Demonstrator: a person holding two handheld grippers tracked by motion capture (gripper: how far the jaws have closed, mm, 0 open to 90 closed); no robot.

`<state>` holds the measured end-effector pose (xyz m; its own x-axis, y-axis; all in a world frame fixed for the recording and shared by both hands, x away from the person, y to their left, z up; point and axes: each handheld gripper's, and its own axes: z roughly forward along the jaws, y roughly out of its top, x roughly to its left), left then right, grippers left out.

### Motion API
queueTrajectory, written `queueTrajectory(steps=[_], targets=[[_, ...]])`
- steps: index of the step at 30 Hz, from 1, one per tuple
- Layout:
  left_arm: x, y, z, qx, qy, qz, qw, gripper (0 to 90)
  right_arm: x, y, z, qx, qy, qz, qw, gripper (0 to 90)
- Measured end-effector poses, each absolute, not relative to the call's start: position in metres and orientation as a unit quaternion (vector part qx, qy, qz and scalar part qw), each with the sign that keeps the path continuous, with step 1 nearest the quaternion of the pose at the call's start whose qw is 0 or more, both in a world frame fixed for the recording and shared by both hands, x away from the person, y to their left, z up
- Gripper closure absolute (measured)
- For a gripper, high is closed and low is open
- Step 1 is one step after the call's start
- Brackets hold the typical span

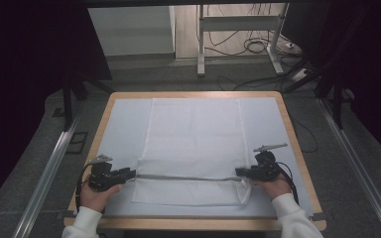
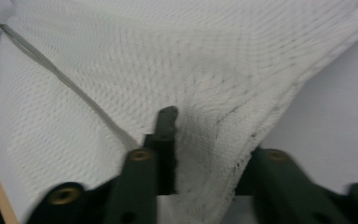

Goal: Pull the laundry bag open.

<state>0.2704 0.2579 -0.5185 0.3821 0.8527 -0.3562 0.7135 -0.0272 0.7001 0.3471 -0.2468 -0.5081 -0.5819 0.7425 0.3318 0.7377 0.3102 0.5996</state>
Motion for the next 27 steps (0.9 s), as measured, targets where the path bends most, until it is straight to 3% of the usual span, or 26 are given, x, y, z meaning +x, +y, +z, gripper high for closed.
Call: queueTrajectory(steps=[3,8,17,27], targets=[[0.27,0.257,-0.512,0.709,0.545,0.1,0.437,44.6,0.343,-0.253,-0.502,0.461,0.8,0.382,0.029,47.1],[0.267,0.252,-0.505,0.724,0.518,0.13,0.436,37.0,0.33,-0.269,-0.492,0.457,0.788,0.405,0.083,36.2],[0.267,0.26,-0.502,0.721,0.521,0.133,0.437,35.3,0.308,-0.304,-0.493,0.467,0.765,0.426,0.123,32.6],[0.271,0.258,-0.501,0.711,0.528,0.151,0.44,34.4,0.308,-0.3,-0.492,0.454,0.766,0.437,0.126,27.5]])
